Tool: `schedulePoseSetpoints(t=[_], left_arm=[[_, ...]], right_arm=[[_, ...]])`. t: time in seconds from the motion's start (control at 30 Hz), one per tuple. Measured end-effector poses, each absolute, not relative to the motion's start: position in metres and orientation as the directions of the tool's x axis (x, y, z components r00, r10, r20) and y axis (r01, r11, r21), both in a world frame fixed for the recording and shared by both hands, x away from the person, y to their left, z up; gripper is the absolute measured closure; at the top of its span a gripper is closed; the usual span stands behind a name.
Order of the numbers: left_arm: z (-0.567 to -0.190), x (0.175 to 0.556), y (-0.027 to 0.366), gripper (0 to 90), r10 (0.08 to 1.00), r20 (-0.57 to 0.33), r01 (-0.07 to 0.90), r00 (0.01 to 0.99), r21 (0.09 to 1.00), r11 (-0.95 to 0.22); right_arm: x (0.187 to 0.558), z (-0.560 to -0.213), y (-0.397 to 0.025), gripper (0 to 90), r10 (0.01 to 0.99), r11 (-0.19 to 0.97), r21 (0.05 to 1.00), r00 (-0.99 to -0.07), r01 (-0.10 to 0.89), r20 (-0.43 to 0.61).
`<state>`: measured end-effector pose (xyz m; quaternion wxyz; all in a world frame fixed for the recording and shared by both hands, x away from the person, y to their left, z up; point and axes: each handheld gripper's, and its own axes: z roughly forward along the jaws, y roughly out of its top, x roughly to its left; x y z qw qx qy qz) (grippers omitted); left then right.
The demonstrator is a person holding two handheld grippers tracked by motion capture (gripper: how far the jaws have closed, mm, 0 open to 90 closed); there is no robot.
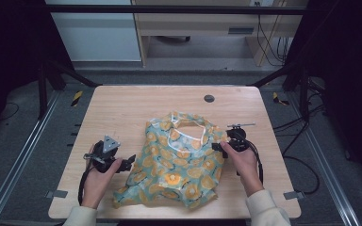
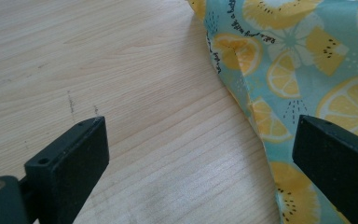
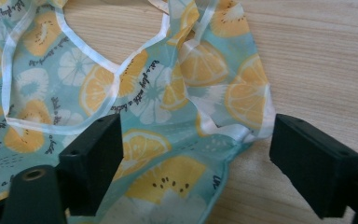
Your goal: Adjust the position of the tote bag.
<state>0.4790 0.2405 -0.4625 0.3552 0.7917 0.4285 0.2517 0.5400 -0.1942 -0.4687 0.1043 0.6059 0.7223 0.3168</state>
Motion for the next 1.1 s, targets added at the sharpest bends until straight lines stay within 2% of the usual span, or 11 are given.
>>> schedulePoseSetpoints(t=[0.17,0.4,0.53,0.63,0.93,1.03,1.1], left_arm=[[-0.463,0.479,0.240,3.6,0.856,0.094,0.499,0.508,0.778,-0.381],[-0.462,0.478,0.239,3.6,0.851,0.098,0.494,0.515,0.777,-0.389],[-0.462,0.477,0.238,3.6,0.849,0.108,0.489,0.517,0.777,-0.397],[-0.462,0.477,0.238,3.6,0.850,0.104,0.490,0.517,0.778,-0.393],[-0.461,0.478,0.236,3.8,0.846,0.100,0.484,0.523,0.782,-0.392],[-0.460,0.481,0.233,4.5,0.842,0.105,0.482,0.528,0.779,-0.400],[-0.459,0.485,0.231,5.0,0.832,0.106,0.486,0.544,0.768,-0.416]], right_arm=[[0.538,-0.469,-0.194,22.1,0.940,0.079,0.577,-0.253,0.813,0.228],[0.527,-0.467,-0.197,18.5,0.936,0.082,0.575,-0.262,0.814,0.237],[0.523,-0.470,-0.196,21.6,0.931,0.081,0.570,-0.266,0.818,0.250],[0.524,-0.473,-0.195,30.9,0.924,0.077,0.565,-0.273,0.821,0.270],[0.529,-0.477,-0.189,68.6,0.900,0.133,0.596,-0.349,0.792,0.262],[0.529,-0.475,-0.190,78.3,0.890,0.146,0.621,-0.376,0.770,0.258],[0.528,-0.473,-0.191,81.7,0.883,0.174,0.647,-0.409,0.742,0.232]])
